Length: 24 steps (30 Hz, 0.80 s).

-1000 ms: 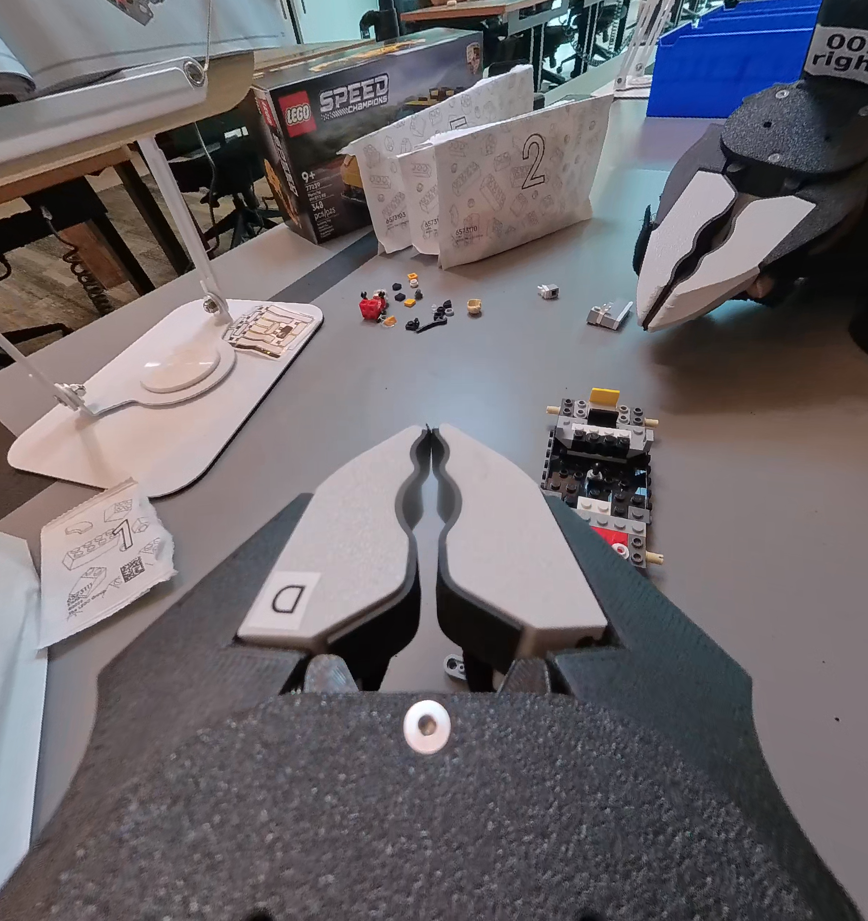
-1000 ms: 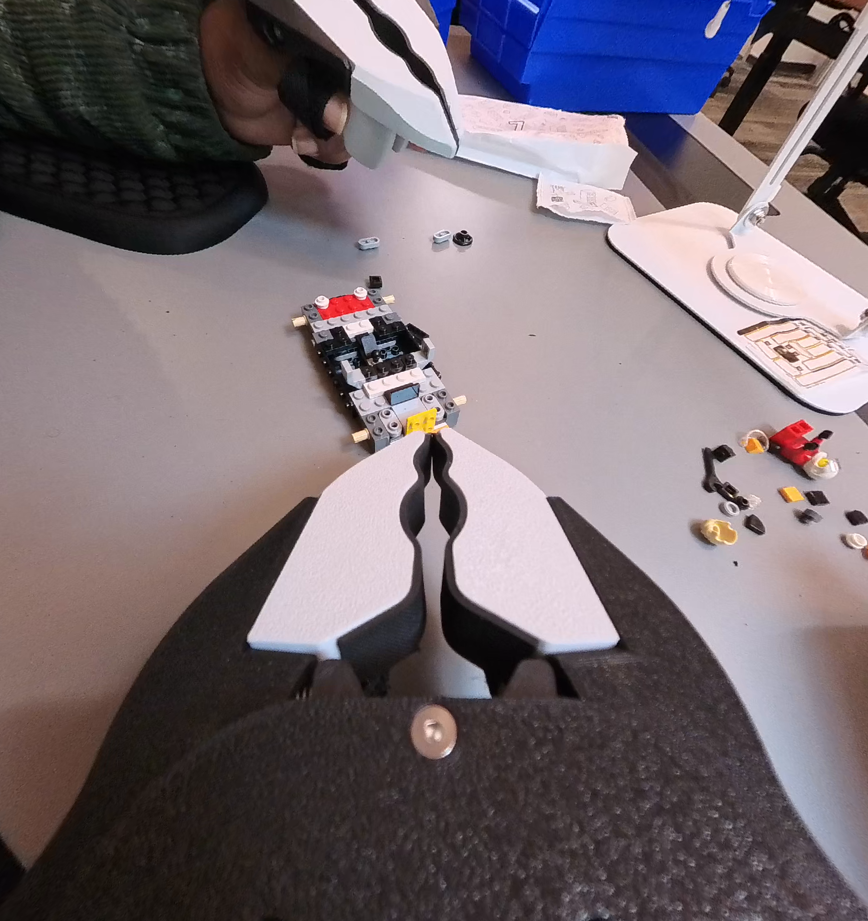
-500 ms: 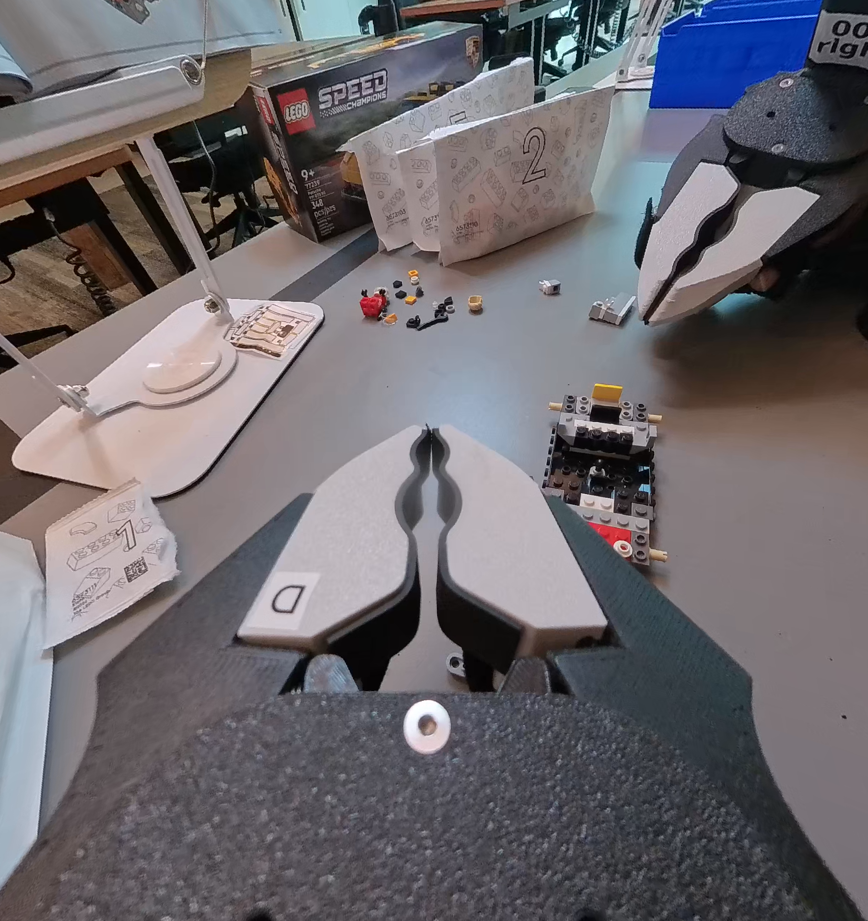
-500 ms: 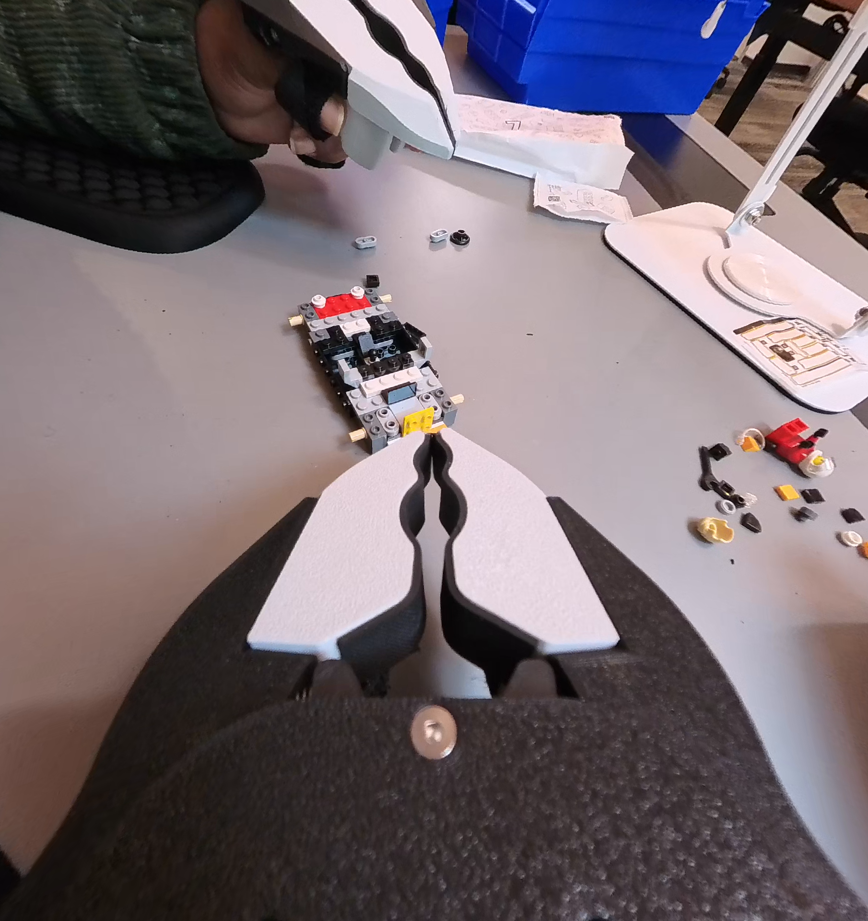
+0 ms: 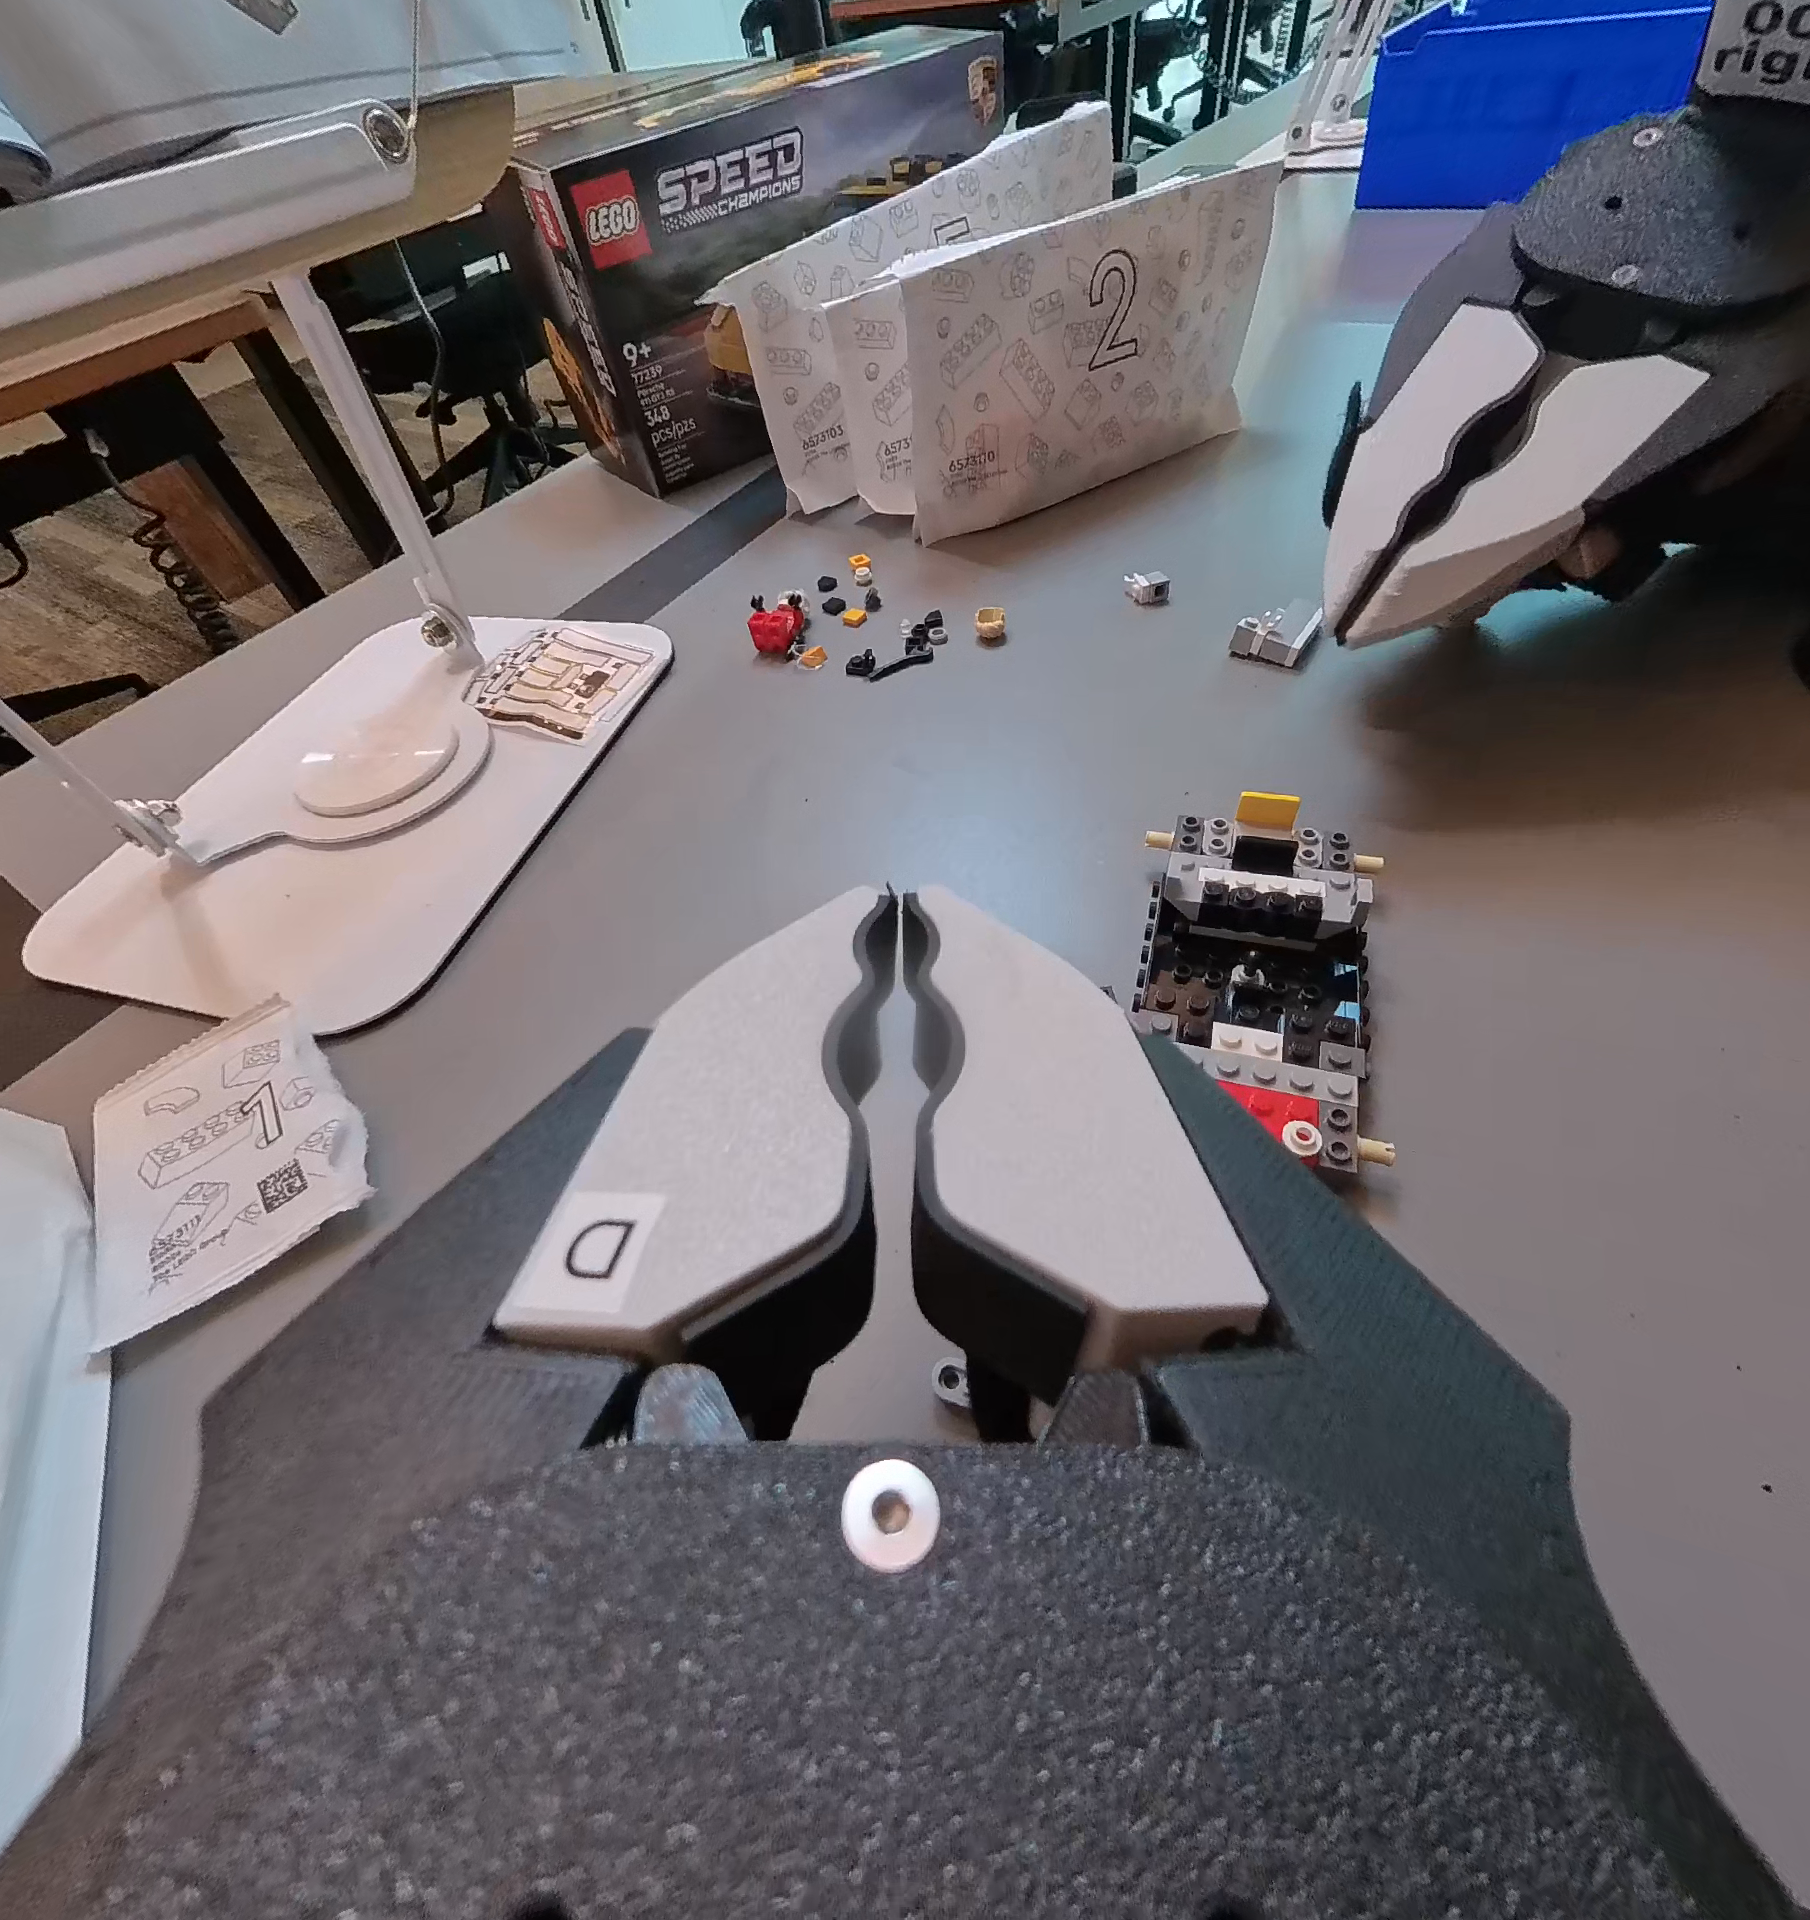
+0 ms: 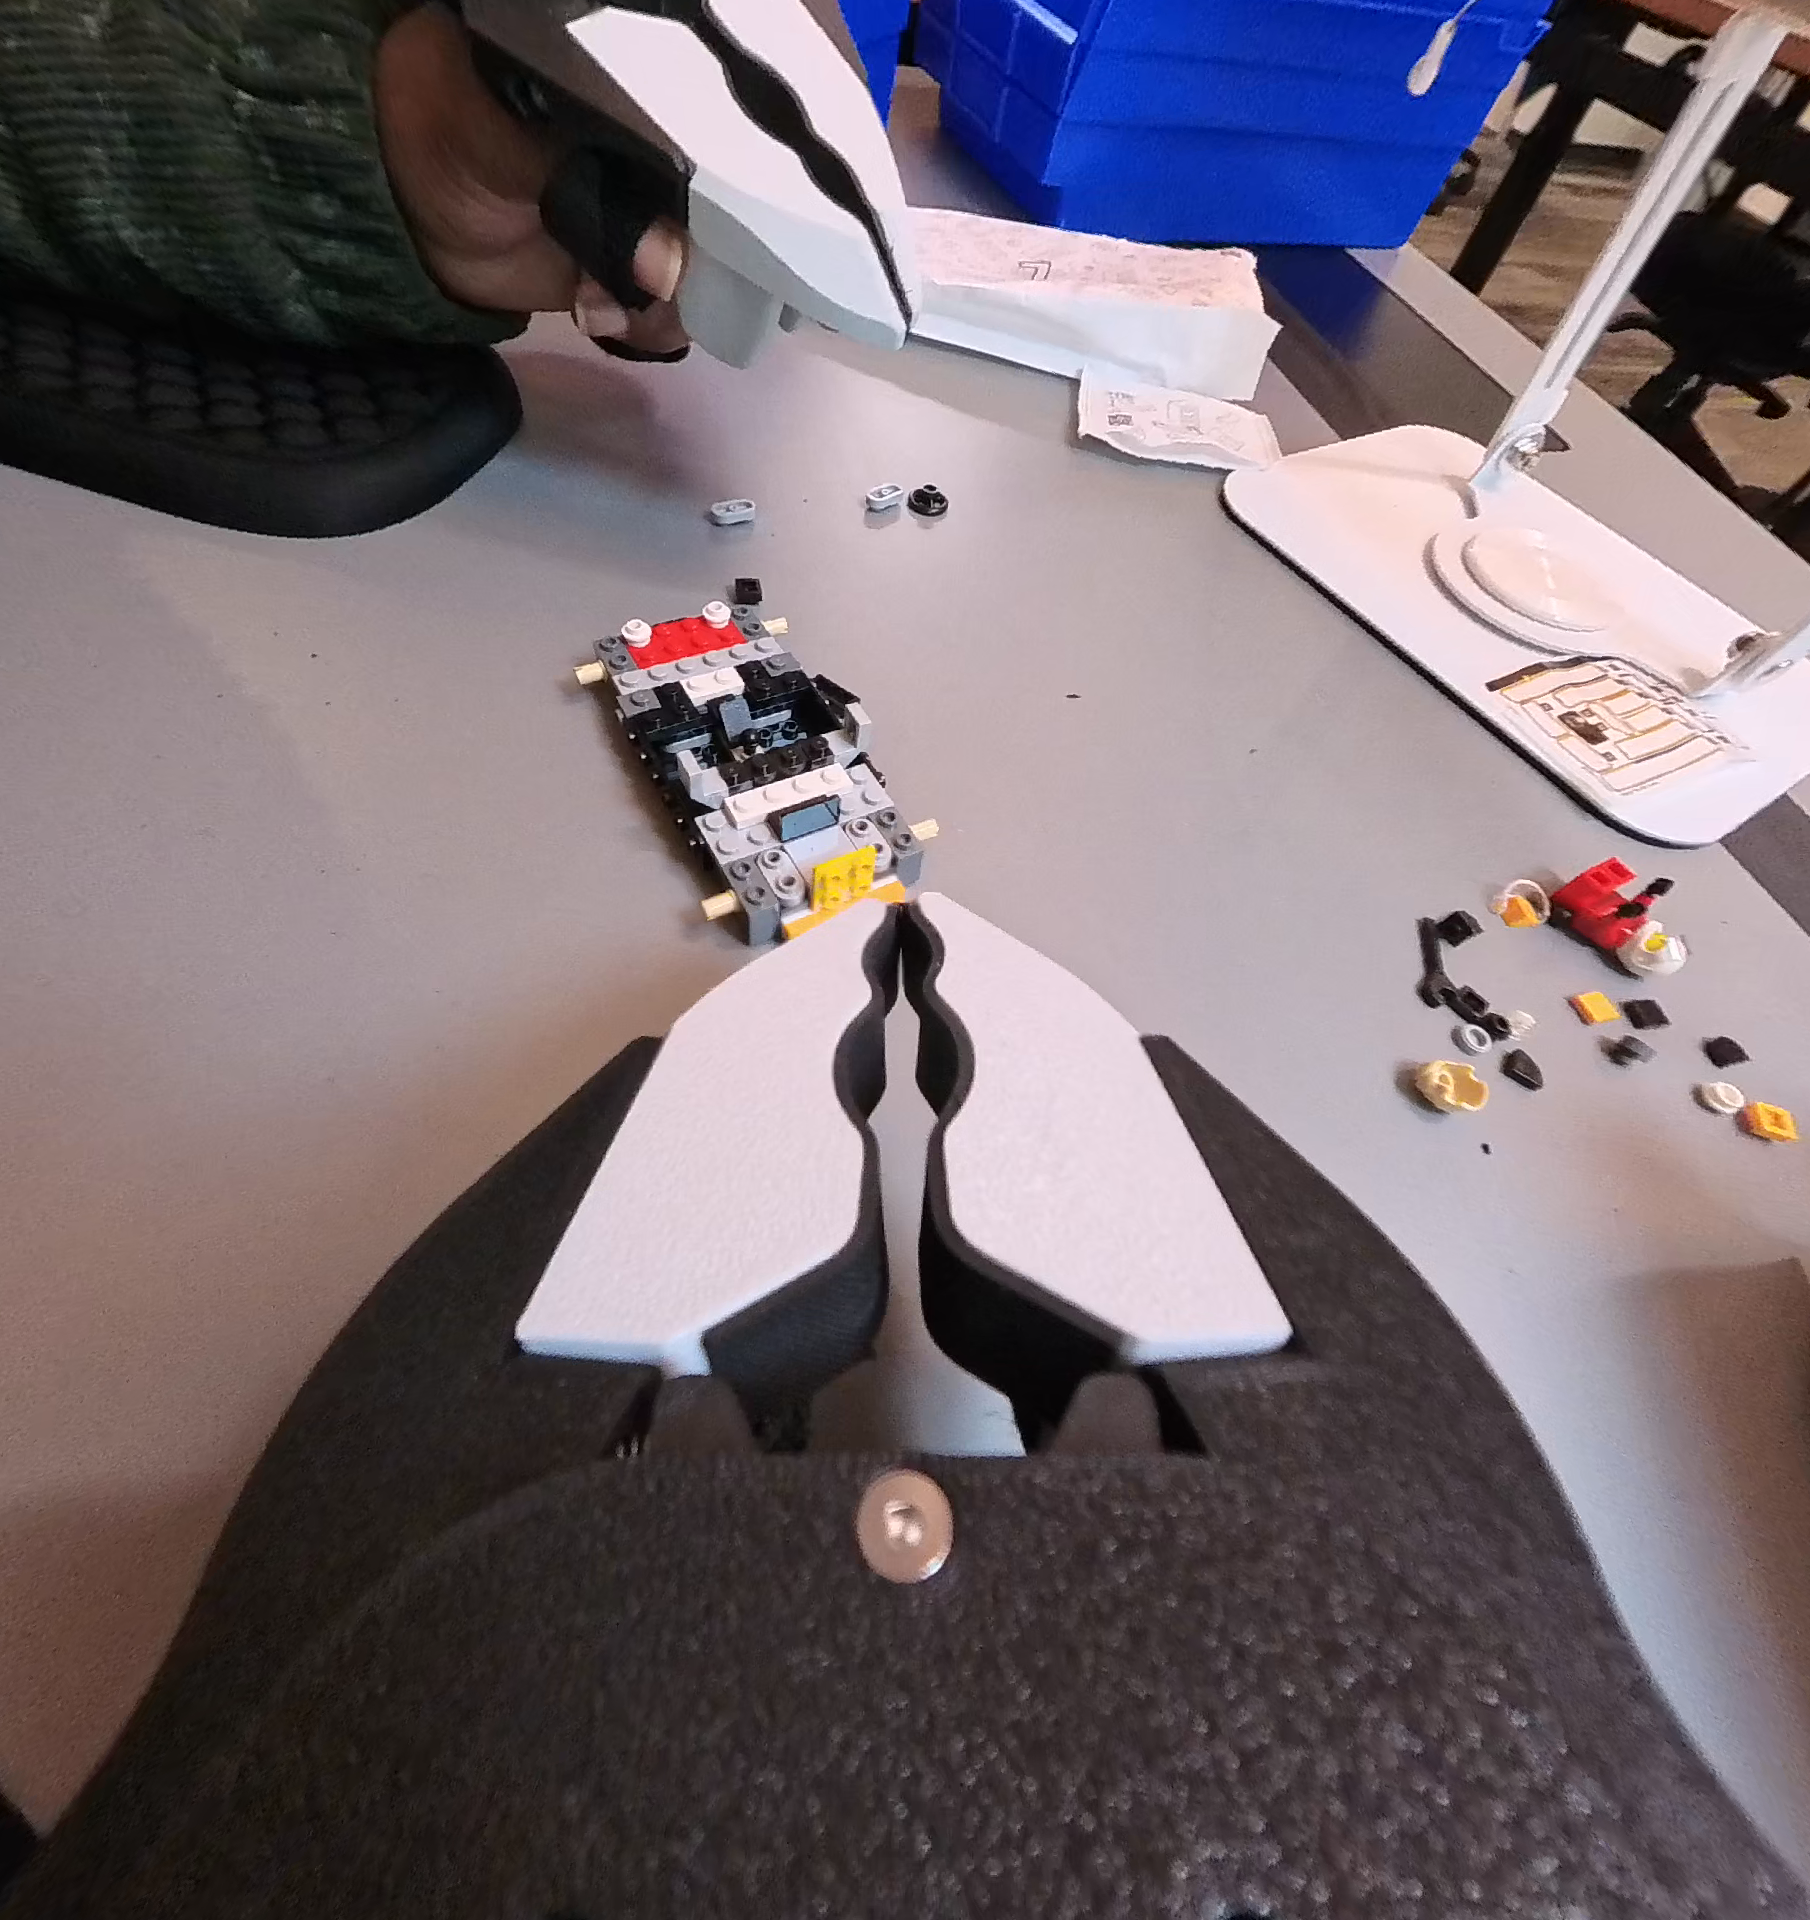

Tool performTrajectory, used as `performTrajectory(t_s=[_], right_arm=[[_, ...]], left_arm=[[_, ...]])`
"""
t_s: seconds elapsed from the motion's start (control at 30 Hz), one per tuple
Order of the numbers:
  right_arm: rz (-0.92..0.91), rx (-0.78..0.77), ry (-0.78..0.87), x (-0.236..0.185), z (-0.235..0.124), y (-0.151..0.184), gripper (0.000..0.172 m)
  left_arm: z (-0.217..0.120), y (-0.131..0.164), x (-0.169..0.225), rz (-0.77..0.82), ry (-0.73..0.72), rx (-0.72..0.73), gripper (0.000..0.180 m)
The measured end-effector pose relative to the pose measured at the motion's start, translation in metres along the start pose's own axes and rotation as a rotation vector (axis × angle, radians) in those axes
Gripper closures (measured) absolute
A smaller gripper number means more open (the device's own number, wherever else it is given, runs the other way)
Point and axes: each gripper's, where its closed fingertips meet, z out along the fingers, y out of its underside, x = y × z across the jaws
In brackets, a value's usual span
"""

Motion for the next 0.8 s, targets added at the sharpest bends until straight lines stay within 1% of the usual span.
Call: performTrajectory(t_s=[0.57, 0.67, 0.73, 0.8], right_arm=[[0.006, 0.002, 0.005, 0.001, 0.0, 0.001, 0.172], [0.005, 0.012, 0.018, 0.003, -0.001, -0.001, 0.172], [-0.006, 0.044, 0.081, 0.012, -0.005, -0.007, 0.172], [-0.021, 0.144, 0.227, 0.032, -0.018, -0.025, 0.172]], left_arm=[[0.001, 0.002, 0.0, 0.008, 0.001, -0.009, 0.18], [0.0, 0.001, -0.002, 0.0, -0.013, -0.006, 0.177], [-0.001, 0.0, -0.005, -0.022, -0.028, -0.001, 0.176], [-0.004, -0.004, -0.011, -0.044, -0.06, 0.02, 0.174]])
